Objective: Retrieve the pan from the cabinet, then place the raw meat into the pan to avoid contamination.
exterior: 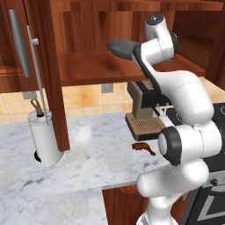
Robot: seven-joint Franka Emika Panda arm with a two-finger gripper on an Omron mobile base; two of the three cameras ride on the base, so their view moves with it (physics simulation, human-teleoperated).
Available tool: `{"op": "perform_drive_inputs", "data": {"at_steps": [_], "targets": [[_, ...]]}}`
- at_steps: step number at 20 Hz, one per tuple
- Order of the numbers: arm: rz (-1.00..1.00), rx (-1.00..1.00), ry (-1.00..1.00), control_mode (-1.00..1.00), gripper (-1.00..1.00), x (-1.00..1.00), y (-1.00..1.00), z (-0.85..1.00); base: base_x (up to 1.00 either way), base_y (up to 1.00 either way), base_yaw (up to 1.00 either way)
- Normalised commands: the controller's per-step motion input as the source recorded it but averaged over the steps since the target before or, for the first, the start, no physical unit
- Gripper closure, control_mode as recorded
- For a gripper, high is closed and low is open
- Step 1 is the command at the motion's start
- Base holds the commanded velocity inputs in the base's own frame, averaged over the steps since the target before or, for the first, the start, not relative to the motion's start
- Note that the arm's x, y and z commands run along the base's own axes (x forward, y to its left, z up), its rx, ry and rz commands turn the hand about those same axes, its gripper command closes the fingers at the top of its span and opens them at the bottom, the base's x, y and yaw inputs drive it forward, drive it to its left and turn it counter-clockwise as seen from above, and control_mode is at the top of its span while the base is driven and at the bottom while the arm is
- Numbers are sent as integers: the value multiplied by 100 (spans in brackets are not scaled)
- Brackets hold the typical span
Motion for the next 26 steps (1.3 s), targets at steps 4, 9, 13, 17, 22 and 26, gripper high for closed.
{"op": "perform_drive_inputs", "data": {"at_steps": [4, 9, 13, 17, 22, 26], "targets": [[-6, -5, 0, -100, 100, -54, 17, 0, 0, 0, 0], [-3, -5, 0, -100, 100, -64, 16, 1, 0, 0, 0], [-1, -3, 0, -100, 100, -70, 20, 4, 0, 0, 0], [0, -4, 0, -100, 100, -82, 33, 1, 0, 0, 0], [0, -2, 0, -100, 100, -79, 27, 4, 0, 0, 0], [1, -1, 0, -100, 100, -83, 27, 3, 0, 0, 0]]}}
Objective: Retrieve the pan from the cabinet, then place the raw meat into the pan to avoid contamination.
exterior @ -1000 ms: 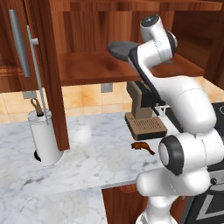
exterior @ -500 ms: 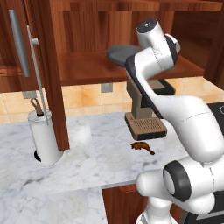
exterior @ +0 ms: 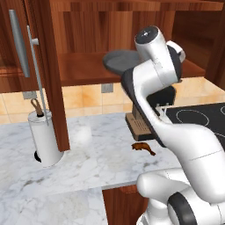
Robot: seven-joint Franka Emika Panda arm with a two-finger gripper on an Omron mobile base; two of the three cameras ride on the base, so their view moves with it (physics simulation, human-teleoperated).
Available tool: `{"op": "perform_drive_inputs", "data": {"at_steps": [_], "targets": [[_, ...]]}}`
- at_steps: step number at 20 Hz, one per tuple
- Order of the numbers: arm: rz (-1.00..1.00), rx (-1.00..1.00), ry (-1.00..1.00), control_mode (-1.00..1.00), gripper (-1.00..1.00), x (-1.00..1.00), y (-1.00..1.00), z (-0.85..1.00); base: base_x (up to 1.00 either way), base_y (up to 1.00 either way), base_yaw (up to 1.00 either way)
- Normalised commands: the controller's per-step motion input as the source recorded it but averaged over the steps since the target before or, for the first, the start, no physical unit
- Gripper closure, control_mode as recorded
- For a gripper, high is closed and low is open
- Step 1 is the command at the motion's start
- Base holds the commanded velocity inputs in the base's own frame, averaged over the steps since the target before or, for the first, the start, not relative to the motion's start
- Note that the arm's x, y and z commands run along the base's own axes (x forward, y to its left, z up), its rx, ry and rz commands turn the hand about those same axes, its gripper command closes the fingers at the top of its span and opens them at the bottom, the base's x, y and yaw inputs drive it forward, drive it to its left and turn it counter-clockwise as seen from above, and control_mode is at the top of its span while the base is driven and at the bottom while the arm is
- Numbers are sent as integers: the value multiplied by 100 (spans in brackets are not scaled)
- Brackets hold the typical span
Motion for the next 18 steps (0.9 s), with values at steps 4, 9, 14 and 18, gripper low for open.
{"op": "perform_drive_inputs", "data": {"at_steps": [4, 9, 14, 18], "targets": [[5, -1, -1, -100, 100, -86, 25, 1, 0, 0, 0], [9, 0, -1, -100, 100, -83, 21, 0, 0, 0, 0], [10, -1, 0, -100, 100, -80, 20, 0, 0, 0, 0], [10, 0, 0, -100, 100, -76, 12, -14, 0, 0, 0]]}}
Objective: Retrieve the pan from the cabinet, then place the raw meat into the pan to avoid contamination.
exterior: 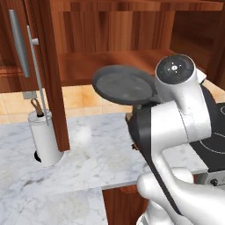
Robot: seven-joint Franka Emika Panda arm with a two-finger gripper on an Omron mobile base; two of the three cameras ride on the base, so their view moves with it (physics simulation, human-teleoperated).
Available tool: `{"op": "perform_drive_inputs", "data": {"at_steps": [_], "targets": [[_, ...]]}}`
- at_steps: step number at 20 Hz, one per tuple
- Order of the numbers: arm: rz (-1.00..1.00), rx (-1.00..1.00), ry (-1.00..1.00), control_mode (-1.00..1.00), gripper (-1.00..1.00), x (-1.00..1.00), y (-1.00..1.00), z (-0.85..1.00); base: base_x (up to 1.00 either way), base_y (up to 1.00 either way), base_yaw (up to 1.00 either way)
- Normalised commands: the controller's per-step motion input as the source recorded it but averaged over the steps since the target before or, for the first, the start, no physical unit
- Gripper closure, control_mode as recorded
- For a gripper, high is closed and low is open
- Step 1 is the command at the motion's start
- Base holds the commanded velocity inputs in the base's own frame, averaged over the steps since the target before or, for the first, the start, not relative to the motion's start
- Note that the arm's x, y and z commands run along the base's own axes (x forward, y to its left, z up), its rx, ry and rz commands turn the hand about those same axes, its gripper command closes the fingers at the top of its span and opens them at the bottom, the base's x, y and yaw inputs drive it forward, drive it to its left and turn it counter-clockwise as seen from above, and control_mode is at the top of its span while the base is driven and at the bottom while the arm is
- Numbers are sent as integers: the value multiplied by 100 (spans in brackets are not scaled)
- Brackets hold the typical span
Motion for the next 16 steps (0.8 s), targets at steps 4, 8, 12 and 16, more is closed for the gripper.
{"op": "perform_drive_inputs", "data": {"at_steps": [4, 8, 12, 16], "targets": [[12, 0, 0, -100, 100, -66, 5, -24, 0, 0, 0], [11, 0, 2, -100, 100, -46, 0, -37, 0, 0, 0], [11, 0, 6, -100, 100, -11, 0, -38, 0, 0, 0], [9, -1, 4, -100, 100, 7, 0, -34, 0, 0, 0]]}}
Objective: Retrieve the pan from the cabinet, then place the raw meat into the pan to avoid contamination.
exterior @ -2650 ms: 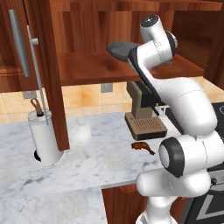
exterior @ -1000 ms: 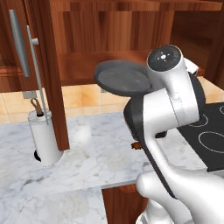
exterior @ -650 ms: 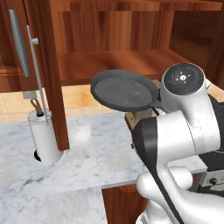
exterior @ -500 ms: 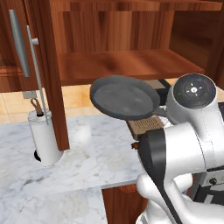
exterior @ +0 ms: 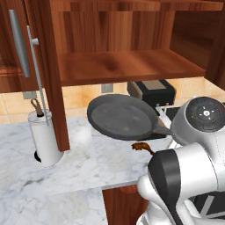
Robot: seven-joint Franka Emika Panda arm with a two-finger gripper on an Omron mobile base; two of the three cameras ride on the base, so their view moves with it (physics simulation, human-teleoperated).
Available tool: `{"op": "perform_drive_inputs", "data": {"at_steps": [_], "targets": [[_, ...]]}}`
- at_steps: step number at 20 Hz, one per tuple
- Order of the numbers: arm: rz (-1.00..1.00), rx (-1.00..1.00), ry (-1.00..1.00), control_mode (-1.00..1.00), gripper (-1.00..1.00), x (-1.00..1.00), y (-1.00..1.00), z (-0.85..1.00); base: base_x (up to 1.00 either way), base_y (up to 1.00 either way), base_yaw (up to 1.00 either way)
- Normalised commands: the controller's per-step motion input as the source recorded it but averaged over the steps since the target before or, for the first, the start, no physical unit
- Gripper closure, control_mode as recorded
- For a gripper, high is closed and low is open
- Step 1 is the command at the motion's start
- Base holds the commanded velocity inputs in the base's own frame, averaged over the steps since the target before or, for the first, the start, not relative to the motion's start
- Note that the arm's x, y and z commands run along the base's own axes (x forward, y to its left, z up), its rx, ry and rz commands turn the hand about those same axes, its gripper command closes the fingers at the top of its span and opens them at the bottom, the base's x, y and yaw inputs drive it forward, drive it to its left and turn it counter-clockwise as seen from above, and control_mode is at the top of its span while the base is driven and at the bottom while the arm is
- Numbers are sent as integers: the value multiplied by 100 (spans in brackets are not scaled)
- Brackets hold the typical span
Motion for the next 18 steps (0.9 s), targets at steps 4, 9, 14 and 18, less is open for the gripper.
{"op": "perform_drive_inputs", "data": {"at_steps": [4, 9, 14, 18], "targets": [[2, -2, -2, -100, 100, 11, 0, -33, 0, 0, 0], [0, 0, 1, -100, 100, 18, 0, -36, 0, 0, 0], [-1, 0, 9, -100, 100, 32, 0, -55, 0, 0, 0], [0, -1, 12, -100, 100, 43, 0, -53, 0, 0, 0]]}}
